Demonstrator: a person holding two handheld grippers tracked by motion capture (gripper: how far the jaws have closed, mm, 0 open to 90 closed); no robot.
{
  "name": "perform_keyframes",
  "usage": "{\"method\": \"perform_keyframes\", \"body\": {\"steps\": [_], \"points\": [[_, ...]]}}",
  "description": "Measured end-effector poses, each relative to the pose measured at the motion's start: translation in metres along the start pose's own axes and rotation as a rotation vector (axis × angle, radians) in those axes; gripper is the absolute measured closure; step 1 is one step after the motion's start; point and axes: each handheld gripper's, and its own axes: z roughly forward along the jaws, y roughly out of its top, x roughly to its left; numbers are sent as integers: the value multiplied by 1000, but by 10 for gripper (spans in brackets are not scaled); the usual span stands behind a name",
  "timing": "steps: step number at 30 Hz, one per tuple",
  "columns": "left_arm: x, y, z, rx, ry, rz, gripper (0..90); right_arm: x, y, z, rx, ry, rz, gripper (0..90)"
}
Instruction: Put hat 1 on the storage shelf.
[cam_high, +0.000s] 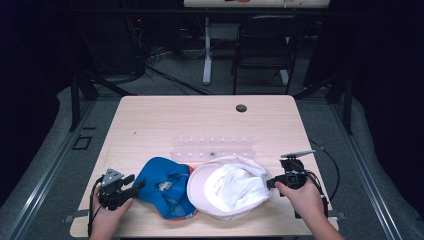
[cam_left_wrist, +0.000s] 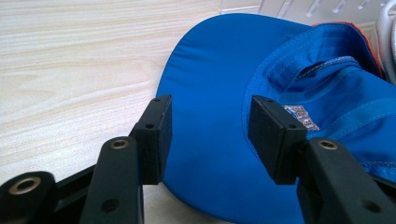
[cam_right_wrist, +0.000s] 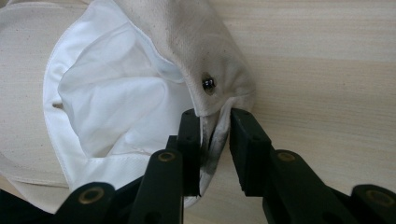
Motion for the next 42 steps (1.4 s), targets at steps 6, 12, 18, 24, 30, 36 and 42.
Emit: {"method": "perform_keyframes", "body": {"steps": [6, 12, 18, 24, 30, 36, 42], "points": [[1, 0, 0, 4, -3, 0, 501, 2, 5, 3, 51, 5, -4, 797], [1, 0, 0, -4, 0, -4, 501, 2, 10, 0, 95, 28, 8, 800], [1, 0, 0, -3, 0, -5, 501, 3, 14, -5, 141, 39, 17, 800], [1, 0, 0, -4, 0, -6, 501, 9, 17, -10, 148, 25, 16, 801], [1, 0, 0, -4, -1, -6, 501, 19, 22, -20, 162, -3, -20, 801], [1, 0, 0, -5, -1, -6, 501, 25, 27, -28, 176, -16, -41, 801], [0, 0, 0, -3, -2, -4, 501, 38, 34, -44, 171, -41, -59, 800]]}}
